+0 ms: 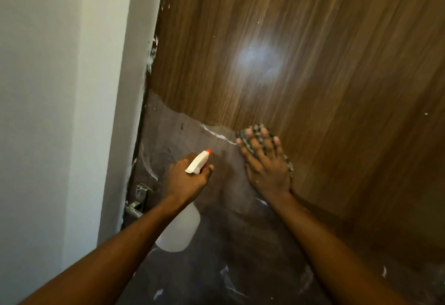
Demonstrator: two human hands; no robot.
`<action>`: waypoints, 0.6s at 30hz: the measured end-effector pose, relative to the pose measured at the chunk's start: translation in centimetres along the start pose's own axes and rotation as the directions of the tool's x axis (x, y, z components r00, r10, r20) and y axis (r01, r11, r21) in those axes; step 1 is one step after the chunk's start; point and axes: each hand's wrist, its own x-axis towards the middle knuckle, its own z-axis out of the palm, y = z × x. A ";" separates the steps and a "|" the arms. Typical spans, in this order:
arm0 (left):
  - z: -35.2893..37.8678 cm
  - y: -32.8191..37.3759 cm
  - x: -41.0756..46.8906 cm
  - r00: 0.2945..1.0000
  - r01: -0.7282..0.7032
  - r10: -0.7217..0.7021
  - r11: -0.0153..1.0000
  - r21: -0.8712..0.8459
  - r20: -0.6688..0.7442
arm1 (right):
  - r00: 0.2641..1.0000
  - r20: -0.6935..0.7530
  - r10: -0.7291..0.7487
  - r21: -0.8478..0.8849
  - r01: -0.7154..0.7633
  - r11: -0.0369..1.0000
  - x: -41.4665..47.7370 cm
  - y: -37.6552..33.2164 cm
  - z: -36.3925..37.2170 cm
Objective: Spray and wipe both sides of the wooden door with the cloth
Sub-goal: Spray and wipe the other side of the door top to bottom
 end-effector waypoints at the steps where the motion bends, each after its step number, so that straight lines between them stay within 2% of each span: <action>1: -0.6 -0.3 0.4 1.000 0.002 -0.002 1.000 0.007 -0.004 | 0.998 0.022 -0.060 0.001 0.060 0.998 0.4 -1.4 0.8; 4: -1.9 -1.1 1.2 1.000 0.029 -0.029 0.999 -0.026 0.000 | 0.961 0.114 -0.253 0.021 0.253 0.967 -2.2 -2.8 2.1; 7: -3.5 -2.7 1.7 0.998 0.062 -0.062 0.997 -0.042 0.019 | 0.902 0.131 -0.411 0.067 0.406 0.911 -4.1 -0.5 1.3; 9: -4.6 -3.6 2.1 0.996 0.084 -0.083 0.995 -0.050 0.031 | 0.927 0.117 -0.356 0.027 0.356 0.934 -3.6 0.8 0.3; 11: -5.8 -4.2 2.7 0.996 0.090 -0.089 0.994 -0.059 0.028 | 0.981 0.070 -0.181 -0.016 0.183 0.983 -1.2 -0.1 -0.1; 13: -6.5 -4.7 3.4 0.995 0.094 -0.093 0.994 -0.050 0.024 | 0.999 0.015 -0.050 -0.017 0.051 0.999 2.6 -2.9 0.6; 15: -7.0 -5.1 4.2 0.993 0.115 -0.115 0.992 -0.053 0.017 | 0.997 0.039 -0.066 0.014 0.065 0.998 6.0 -6.2 2.0; 18: -7.5 -5.2 5.0 0.993 0.118 -0.118 0.992 -0.048 -0.006 | 0.978 0.090 -0.187 0.016 0.186 0.982 7.0 -9.1 4.1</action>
